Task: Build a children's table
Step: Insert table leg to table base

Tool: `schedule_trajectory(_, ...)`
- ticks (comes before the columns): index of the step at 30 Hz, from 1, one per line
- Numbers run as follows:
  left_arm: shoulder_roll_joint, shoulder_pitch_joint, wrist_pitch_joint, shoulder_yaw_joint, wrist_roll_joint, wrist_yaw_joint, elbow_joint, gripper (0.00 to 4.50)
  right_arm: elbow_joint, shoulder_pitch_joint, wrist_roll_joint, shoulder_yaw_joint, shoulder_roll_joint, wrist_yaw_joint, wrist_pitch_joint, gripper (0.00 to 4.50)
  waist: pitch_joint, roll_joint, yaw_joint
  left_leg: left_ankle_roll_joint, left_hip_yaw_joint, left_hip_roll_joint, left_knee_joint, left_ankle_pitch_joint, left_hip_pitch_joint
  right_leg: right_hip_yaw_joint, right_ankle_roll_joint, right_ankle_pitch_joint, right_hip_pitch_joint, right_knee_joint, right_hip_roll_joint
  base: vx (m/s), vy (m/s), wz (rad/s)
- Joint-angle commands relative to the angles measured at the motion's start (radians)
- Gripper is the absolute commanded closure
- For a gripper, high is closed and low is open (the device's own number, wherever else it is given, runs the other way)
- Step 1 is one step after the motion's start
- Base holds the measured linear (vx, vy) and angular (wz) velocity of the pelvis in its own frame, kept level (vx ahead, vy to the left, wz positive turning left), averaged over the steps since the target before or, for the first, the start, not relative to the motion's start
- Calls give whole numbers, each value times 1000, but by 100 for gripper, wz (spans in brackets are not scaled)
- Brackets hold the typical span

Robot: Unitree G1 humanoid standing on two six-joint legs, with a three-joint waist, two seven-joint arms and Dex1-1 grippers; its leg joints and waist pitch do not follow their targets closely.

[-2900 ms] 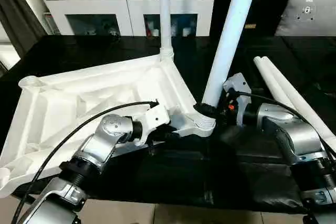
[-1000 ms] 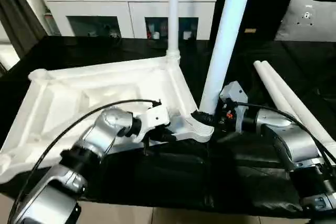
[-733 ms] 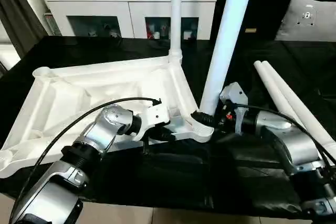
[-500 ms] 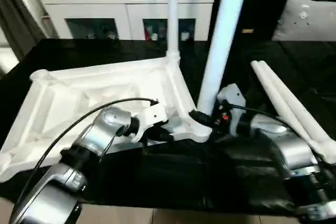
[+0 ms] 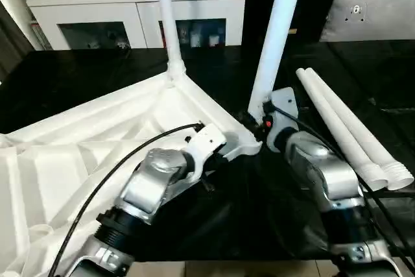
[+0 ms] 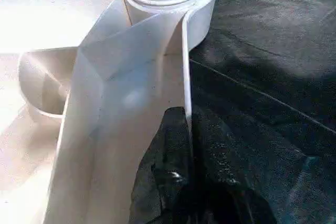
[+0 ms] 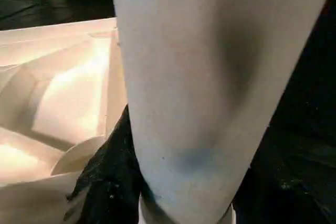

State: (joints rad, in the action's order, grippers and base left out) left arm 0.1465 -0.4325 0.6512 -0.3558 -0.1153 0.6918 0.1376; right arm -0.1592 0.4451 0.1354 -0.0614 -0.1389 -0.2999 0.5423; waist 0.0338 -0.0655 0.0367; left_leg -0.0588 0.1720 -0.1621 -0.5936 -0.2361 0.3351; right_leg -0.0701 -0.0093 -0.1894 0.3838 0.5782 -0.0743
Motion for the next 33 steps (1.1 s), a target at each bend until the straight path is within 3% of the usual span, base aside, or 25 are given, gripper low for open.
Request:
schedule_trajectory(1,-11,-18,-7,-35,15,18,-80,450,-131,-47,-19,-16,10,38,112,262,-32,8,-7,43,-31,-59,88,-235,22,52,-186,-366,-37,-84,-76,0,0,0)
schedule_trajectory(2,-4,-13,4,-34,17,15,-93,450,-131,-46,-18,-15,12,42,113,262,-31,7,-5,44,-30,-59,88,-237,22,52,-184,-370,-36,-85,-75,0,0,0)
schedule_trajectory(4,0,-4,26,-33,20,2,-115,450,-139,-41,-23,-12,14,46,106,262,-31,15,-3,43,-31,-60,89,-236,23,52,-183,-373,-36,-84,-75,0,0,0)
schedule_trajectory(6,0,-2,32,-33,20,-2,-119,450,-142,-39,-26,-13,14,46,102,262,-30,12,0,41,-32,-60,89,-236,23,52,-187,-368,-36,-84,-75,0,0,0)
schedule_trajectory(8,1,4,25,-32,13,-8,-122,450,-157,-30,-25,-11,15,36,80,206,-30,14,3,42,-32,-59,89,-239,24,51,-189,-368,-37,-83,-75,0,0,0)
schedule_trajectory(10,5,6,23,-27,7,-10,-123,450,-169,-24,-23,-11,13,26,64,192,-31,16,8,41,-32,-59,87,-251,21,52,-191,-384,-34,-86,-77,0,0,0)
schedule_trajectory(11,9,4,22,-22,9,-10,-120,450,-170,-23,-22,-11,10,20,59,183,-31,15,5,40,-31,-60,86,-248,19,53,-196,-382,-33,-86,-78,0,0,0)
schedule_trajectory(13,15,1,18,-19,11,-7,-116,450,-168,-25,-22,-11,6,16,57,170,-37,13,0,52,-30,-60,83,-177,26,53,-215,-270,-40,-75,-75,0,0,0)
schedule_trajectory(15,26,-4,10,-19,10,-3,-108,450,-160,-29,-24,-16,-2,7,51,147,-39,14,-2,63,-29,-60,80,-144,27,52,-227,-218,-43,-69,-75,0,0,0)
schedule_trajectory(18,52,-22,-14,-2,15,5,-73,450,-109,-49,-19,-21,-24,-22,55,112,-51,14,-9,103,-25,-58,65,-34,32,52,-264,-69,-51,-51,-76,0,0,0)
schedule_trajectory(19,54,-23,-18,-1,16,6,-68,450,-101,-52,-18,-22,-27,-27,57,102,-51,14,-16,120,-23,-57,62,-4,31,51,-275,-27,-48,-48,-75,0,0,0)
schedule_trajectory(22,75,-41,-62,18,19,10,-26,450,-16,-89,7,-29,-59,-85,75,87,-49,16,-30,148,-22,-58,60,11,31,50,-282,-11,-49,-46,-74,0,0,0)
schedule_trajectory(23,85,-51,-85,31,26,19,-2,450,46,-117,30,-27,-84,-124,91,78,-49,12,-36,156,-21,-57,59,10,28,50,-278,-21,-48,-47,-72,0,0,0)
schedule_trajectory(25,99,-61,-122,35,39,47,24,450,109,-150,53,-24,-125,-173,94,58,-49,14,-49,159,-21,-61,59,10,26,50,-265,-35,-47,-46,-72,0,0,0)
schedule_trajectory(27,99,-61,-122,35,39,47,24,450,109,-150,53,-24,-125,-173,94,51,-50,14,-49,156,-22,-62,59,14,26,50,-271,-29,-48,-43,-74,0,0,0)
schedule_trajectory(29,125,-69,-182,13,47,105,59,450,146,-179,79,-12,-178,-251,55,20,-54,12,-53,162,-21,-61,53,32,24,49,-279,-8,-47,-41,-74,0,0,0)
schedule_trajectory(33,170,-85,-282,-30,55,209,127,450,154,-200,97,13,-265,-372,-37,7,-54,11,-60,190,-21,-61,47,53,27,49,-287,26,-46,-34,-76,0,0,0)
